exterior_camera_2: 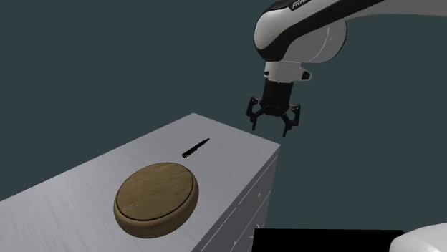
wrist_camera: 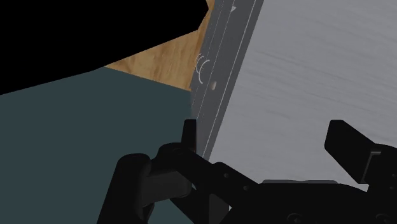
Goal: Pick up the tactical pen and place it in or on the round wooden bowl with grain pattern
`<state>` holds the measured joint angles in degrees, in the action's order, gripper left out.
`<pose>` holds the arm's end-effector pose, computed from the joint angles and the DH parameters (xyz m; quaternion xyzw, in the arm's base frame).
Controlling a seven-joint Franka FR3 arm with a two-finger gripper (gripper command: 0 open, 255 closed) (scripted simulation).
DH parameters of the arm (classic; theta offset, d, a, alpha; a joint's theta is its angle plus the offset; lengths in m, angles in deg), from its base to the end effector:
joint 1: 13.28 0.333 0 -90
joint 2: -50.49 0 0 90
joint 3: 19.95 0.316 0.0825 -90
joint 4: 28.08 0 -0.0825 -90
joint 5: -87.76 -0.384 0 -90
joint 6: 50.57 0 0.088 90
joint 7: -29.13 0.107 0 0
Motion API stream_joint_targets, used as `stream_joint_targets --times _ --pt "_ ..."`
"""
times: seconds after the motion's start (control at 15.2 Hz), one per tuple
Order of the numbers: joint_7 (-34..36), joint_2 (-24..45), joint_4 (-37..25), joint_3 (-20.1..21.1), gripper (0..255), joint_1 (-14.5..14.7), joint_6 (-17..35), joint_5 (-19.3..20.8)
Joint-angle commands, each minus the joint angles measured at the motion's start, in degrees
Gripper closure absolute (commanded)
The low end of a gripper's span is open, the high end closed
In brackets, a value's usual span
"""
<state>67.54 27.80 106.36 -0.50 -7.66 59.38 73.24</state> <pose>0.3794 0.2052 0.4709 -0.9828 0.1753 0.0471 0.0342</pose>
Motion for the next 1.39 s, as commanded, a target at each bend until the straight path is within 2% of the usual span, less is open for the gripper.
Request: stream_joint_targets --times 0.0,0.33,0.66,0.92,1.32 --pt "3.41 4.05 -2.12 1.92 0 -0.1 2.4 0.01" --pt "12.6 14.43 -8.43 6.33 0 0.07 7.39 1.95" --pt "22.47 25.91 -16.66 8.97 0 1.37 10.97 6.72" --pt "30.1 35.44 -24.78 9.24 0 3.91 12.31 11.49" --pt "38.91 48.87 -39.02 7.33 0 9.38 11.65 17.22"
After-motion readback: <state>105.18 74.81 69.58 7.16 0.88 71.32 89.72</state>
